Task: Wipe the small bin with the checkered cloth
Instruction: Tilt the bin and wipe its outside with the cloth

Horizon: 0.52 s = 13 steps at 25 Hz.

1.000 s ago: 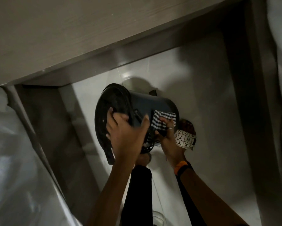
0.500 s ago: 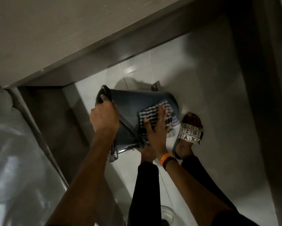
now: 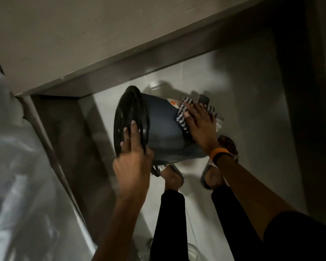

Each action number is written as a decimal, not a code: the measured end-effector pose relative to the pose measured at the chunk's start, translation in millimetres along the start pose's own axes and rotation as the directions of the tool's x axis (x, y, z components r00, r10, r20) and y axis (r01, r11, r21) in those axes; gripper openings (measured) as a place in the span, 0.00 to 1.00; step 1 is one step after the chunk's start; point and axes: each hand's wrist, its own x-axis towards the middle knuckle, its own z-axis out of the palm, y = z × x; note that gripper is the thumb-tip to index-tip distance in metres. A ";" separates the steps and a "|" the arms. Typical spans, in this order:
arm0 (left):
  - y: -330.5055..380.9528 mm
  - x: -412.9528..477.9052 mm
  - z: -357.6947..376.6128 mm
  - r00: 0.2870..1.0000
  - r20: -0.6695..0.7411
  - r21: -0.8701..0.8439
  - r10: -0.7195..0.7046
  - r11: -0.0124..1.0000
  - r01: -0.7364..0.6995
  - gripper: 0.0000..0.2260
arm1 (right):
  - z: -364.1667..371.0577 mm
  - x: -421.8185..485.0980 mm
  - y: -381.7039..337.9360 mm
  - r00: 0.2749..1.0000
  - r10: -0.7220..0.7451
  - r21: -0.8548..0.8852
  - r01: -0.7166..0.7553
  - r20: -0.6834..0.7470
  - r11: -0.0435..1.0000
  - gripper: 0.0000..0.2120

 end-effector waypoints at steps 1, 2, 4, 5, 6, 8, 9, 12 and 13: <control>7.6 -0.8 0.8 1.000 0.009 0.022 0.015 1.000 -0.015 0.34 | 1.4 3.1 -7.9 0.995 0.095 0.114 -0.098 0.035 0.989 0.22; 12.3 -0.6 3.0 0.999 0.030 0.054 0.028 0.998 -0.030 0.34 | 6.7 -0.9 -20.0 0.993 0.100 0.212 -0.112 0.065 0.971 0.22; 11.4 5.0 6.1 0.996 0.081 0.095 0.034 0.995 -0.042 0.34 | 23.0 -27.2 -50.1 0.992 -0.090 0.279 0.063 0.085 0.958 0.23; 6.7 6.9 8.4 0.995 0.101 0.111 0.025 0.993 -0.036 0.34 | 30.4 -46.3 -59.5 0.969 -0.228 0.265 0.195 0.099 0.944 0.24; 1.1 6.2 11.2 0.994 0.111 0.121 0.012 0.992 -0.025 0.33 | 36.0 -64.3 -60.8 0.934 -0.336 0.256 0.297 0.123 0.920 0.25; -5.8 -2.9 18.7 0.992 0.129 0.106 -0.010 0.994 -0.004 0.32 | 42.5 -79.0 -42.8 0.914 -0.382 0.256 0.339 0.139 0.905 0.26; -6.3 -9.7 23.0 0.990 0.137 0.089 -0.019 0.996 0.007 0.31 | 44.0 -75.5 -29.5 0.950 -0.288 0.257 0.250 0.119 0.933 0.26; -4.8 -28.2 38.0 0.993 0.107 -0.025 -0.052 0.998 0.055 0.31 | 42.7 -52.2 11.8 0.960 0.264 0.181 -0.277 0.094 0.944 0.24; -3.3 -31.7 40.5 0.995 0.083 -0.065 -0.053 0.996 0.058 0.32 | 41.3 -44.8 23.1 0.917 0.382 0.166 -0.397 0.117 0.903 0.23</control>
